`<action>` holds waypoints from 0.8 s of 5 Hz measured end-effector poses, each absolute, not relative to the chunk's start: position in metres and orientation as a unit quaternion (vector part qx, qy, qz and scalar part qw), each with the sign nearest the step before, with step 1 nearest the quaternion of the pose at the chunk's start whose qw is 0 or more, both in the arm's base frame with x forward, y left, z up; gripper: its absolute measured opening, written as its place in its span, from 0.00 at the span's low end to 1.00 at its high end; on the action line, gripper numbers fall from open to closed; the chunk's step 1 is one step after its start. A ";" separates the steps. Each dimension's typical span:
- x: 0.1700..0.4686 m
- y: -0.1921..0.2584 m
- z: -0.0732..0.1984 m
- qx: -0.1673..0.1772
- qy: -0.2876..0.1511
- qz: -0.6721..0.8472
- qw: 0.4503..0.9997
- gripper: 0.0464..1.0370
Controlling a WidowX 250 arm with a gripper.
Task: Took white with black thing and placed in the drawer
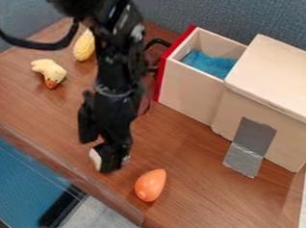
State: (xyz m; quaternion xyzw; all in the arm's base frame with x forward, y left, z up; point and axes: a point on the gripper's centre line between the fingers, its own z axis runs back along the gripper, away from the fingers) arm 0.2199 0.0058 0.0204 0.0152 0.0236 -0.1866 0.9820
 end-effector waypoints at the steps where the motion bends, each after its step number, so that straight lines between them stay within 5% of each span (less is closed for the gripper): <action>1: 0.216 0.007 0.008 0.031 0.041 -0.185 0.981 0.91; 3: 0.225 0.009 0.002 0.040 0.038 -0.147 0.988 0.43; 4: 0.228 0.010 0.002 0.037 0.037 -0.139 0.989 0.32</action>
